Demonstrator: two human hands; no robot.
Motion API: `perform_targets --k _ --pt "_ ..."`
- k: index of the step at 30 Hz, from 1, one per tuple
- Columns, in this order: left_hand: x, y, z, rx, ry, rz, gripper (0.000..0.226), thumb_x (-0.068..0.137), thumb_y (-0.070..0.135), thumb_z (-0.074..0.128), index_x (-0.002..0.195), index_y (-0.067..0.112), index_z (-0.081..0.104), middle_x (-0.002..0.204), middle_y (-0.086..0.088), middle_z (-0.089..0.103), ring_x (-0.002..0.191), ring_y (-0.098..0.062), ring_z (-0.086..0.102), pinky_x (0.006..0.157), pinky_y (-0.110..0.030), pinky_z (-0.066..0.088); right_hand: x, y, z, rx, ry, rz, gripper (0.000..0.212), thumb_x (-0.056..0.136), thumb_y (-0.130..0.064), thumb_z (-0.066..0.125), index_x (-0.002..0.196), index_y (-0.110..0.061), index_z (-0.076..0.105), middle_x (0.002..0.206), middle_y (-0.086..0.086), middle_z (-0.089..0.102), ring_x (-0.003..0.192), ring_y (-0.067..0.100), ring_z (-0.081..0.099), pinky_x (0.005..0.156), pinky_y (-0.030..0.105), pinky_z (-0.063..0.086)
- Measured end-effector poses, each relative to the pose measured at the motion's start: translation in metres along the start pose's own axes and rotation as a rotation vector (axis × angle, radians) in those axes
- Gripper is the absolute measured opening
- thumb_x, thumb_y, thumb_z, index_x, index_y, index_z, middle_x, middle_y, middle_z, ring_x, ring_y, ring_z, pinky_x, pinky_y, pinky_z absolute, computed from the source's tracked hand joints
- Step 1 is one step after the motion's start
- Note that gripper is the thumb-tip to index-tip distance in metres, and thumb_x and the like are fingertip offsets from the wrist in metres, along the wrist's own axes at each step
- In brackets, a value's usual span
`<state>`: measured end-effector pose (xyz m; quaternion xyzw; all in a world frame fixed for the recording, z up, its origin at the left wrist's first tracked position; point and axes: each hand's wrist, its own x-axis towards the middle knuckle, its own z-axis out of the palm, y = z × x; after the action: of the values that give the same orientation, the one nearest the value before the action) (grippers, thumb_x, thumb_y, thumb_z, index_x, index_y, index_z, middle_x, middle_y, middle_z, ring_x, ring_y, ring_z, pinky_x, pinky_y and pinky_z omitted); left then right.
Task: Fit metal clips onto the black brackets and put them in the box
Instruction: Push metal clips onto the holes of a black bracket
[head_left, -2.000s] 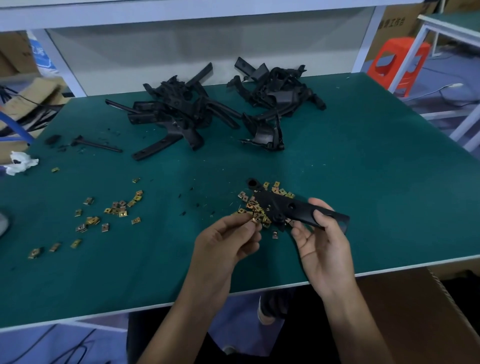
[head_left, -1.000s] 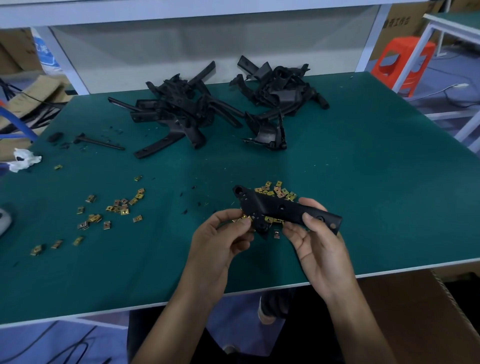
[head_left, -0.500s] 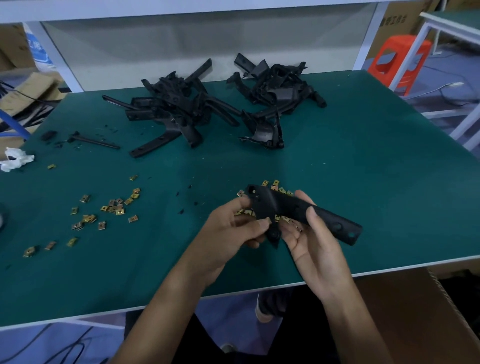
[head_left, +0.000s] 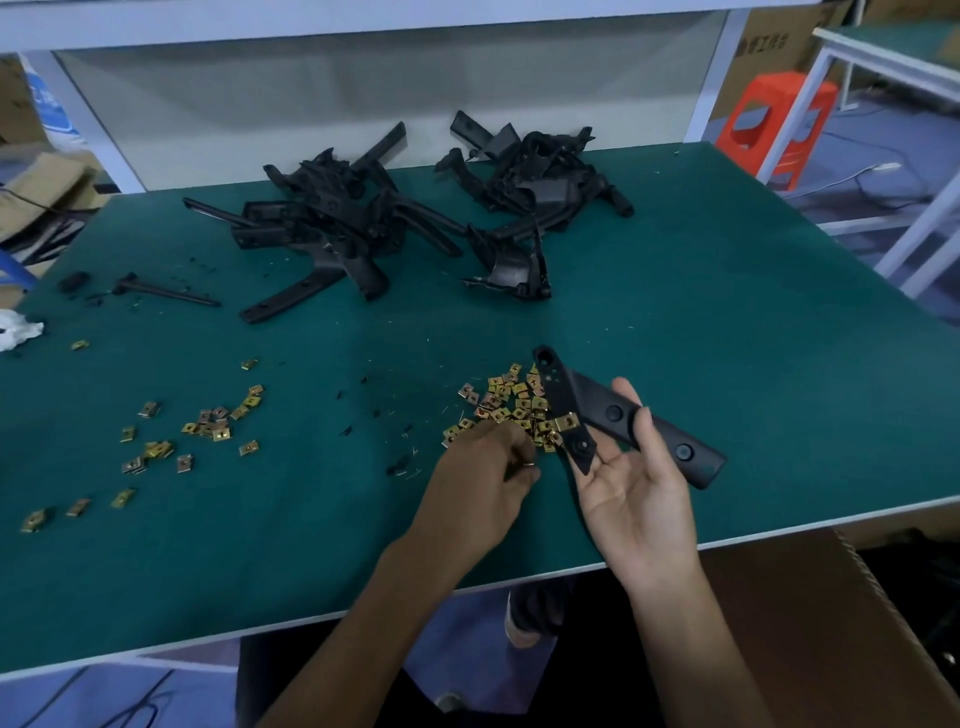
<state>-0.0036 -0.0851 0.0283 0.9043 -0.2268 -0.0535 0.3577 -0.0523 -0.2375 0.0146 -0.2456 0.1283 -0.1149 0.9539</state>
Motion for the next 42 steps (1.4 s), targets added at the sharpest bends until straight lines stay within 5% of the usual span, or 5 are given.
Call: perform_targets --k 5,13,18,26,42 --pt "-0.004 -0.004 -0.020 -0.395 0.085 -0.163 0.014 0.093 0.025 0.069 0.094 0.039 0.066 0.085 0.021 0.069 0.077 0.004 0.062 0.066 -0.010 0.045 -0.003 0.001 0.001 -0.050 -0.021 0.037 0.032 0.102 -0.032 0.053 0.126 -0.024 0.073 0.133 0.019 0.067 0.119 0.026 0.068 0.095 0.033 0.057" --pt "-0.009 0.008 -0.049 -1.150 0.148 -0.349 0.016 0.076 0.033 0.076 0.066 0.021 0.076 0.068 -0.002 0.067 0.057 -0.008 0.059 0.053 -0.019 0.050 -0.007 0.002 0.008 -0.122 -0.072 0.077 0.035 0.099 -0.030 0.051 0.124 -0.024 0.075 0.133 0.019 0.067 0.117 0.025 0.068 0.109 0.035 0.048" --pt "-0.009 0.013 -0.048 -1.406 0.086 -0.462 0.015 0.077 0.018 0.071 0.079 0.006 0.079 0.076 -0.007 0.072 0.062 -0.008 0.067 0.057 -0.016 0.056 -0.008 0.003 0.009 -0.109 -0.099 0.065 0.035 0.100 -0.027 0.049 0.124 -0.024 0.075 0.132 0.019 0.067 0.116 0.025 0.069 0.101 0.033 0.055" --pt "-0.011 0.020 -0.046 -1.190 0.074 -0.426 0.017 0.093 0.017 0.065 0.081 0.007 0.070 0.068 -0.004 0.066 0.055 -0.008 0.057 0.051 -0.018 0.051 -0.008 0.004 0.010 -0.141 -0.118 0.062 0.034 0.098 -0.025 0.050 0.120 -0.025 0.076 0.125 0.017 0.071 0.108 0.023 0.072 0.088 0.027 0.058" --pt "-0.012 0.019 -0.047 -1.081 0.108 -0.379 0.027 0.096 0.018 0.065 0.070 0.018 0.075 0.067 -0.003 0.067 0.055 -0.008 0.057 0.049 -0.018 0.048 -0.008 0.006 0.009 -0.186 -0.104 0.018 0.033 0.099 -0.021 0.051 0.125 -0.017 0.072 0.129 0.027 0.066 0.110 0.031 0.070 0.090 0.032 0.058"
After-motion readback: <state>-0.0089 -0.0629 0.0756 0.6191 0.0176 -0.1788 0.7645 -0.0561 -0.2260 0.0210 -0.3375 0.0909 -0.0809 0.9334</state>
